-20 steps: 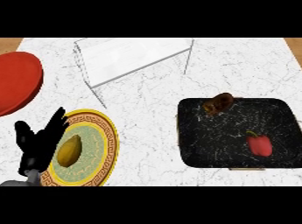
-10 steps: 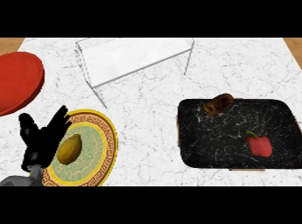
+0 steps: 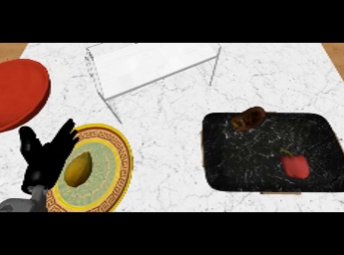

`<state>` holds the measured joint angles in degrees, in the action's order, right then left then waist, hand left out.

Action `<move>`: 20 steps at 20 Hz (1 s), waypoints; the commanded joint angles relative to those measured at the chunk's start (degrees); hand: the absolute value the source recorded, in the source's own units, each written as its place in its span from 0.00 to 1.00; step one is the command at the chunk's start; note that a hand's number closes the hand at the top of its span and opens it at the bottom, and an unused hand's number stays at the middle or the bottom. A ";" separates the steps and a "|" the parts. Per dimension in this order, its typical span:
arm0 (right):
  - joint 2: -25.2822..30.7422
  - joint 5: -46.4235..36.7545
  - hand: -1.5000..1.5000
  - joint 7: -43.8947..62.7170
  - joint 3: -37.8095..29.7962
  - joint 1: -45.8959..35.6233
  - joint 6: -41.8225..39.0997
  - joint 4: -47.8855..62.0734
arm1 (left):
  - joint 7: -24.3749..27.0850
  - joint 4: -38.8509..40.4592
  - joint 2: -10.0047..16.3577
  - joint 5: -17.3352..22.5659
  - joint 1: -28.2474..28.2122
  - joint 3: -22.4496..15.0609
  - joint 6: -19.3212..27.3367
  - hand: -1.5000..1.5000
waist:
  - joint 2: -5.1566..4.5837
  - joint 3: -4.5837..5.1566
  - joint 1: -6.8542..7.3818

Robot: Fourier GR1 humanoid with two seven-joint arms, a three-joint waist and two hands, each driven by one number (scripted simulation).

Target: Pick the bell pepper from the tray and place it in the tiered shelf

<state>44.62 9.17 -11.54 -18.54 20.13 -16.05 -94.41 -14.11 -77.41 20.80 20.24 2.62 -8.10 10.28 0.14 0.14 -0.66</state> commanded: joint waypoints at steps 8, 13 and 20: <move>-5.71 -12.89 0.00 33.06 9.92 -4.22 11.14 -19.60 | 3.37 2.43 -1.59 -1.10 -1.36 1.56 -2.81 0.50 | -0.15 -0.08 0.65; -7.89 -21.19 0.00 39.96 18.26 -9.86 10.16 -18.02 | 2.07 2.03 -2.57 -2.63 -0.81 1.67 -1.93 0.50 | -0.19 -0.11 1.02; -11.47 -26.78 0.00 42.53 17.55 -11.17 5.73 -15.07 | -1.17 -0.07 -2.51 -3.78 0.64 4.08 -3.68 0.50 | -0.12 -0.14 0.64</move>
<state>35.03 -14.41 28.02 -1.72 10.09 -8.70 -110.31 -13.65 -76.67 18.09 16.98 2.32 -5.31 7.34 0.03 -0.01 0.04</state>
